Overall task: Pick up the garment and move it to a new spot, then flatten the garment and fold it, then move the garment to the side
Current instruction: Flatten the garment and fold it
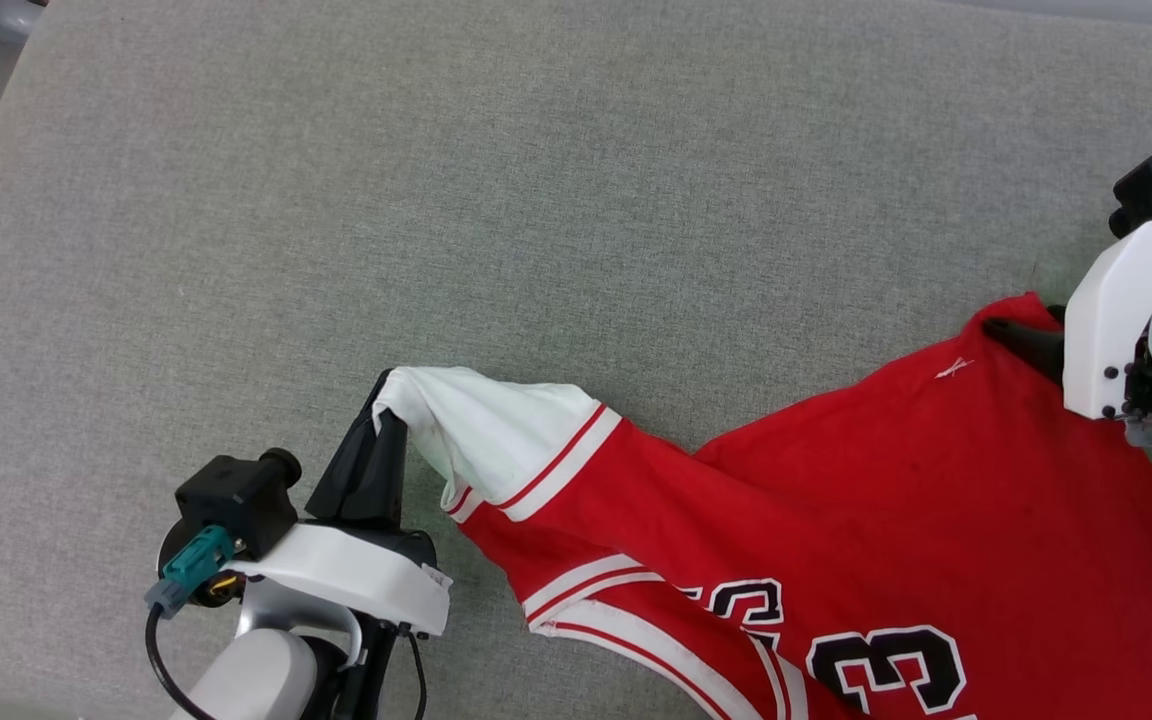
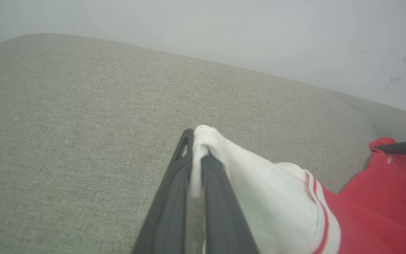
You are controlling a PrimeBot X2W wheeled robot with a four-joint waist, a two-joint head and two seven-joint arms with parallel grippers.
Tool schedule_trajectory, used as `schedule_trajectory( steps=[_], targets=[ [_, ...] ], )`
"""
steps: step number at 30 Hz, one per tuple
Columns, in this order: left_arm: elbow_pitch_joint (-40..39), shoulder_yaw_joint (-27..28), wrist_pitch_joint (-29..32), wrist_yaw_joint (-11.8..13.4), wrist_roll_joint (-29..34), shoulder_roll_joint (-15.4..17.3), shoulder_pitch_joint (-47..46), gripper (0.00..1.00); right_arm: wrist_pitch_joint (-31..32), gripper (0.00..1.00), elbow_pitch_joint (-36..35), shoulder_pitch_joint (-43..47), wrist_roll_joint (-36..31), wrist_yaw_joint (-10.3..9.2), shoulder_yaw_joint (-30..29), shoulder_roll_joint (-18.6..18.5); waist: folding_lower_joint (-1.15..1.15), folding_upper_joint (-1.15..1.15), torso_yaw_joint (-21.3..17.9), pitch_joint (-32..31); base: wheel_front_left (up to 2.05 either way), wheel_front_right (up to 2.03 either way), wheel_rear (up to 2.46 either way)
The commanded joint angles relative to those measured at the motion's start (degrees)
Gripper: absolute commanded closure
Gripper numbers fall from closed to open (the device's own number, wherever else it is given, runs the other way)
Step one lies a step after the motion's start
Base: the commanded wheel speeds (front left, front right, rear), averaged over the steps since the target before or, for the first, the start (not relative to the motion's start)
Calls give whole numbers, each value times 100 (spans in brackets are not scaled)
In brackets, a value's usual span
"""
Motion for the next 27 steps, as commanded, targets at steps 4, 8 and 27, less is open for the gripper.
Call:
schedule_trajectory(
  steps=[4, 8, 27],
  targets=[
    [75, 10, -60, -37, -39, -39, -89, 100, 387, 100, 392, 481, 324, -1, 409, 167, 0, 0, -16, -19, 0, 0, 0],
    [178, 70, -60, -27, -80, 24, -38, 100, 28, 100, 281, 262, 496, -1, 440, 35, 0, 0, -115, -196, 0, 0, 0],
    [1480, 611, 548, -424, -344, 606, -1828, 100, -1971, 100, 825, -926, 65, -5, -477, 554, 0, 0, -1334, -1263, 0, 0, 0]
  ],
)
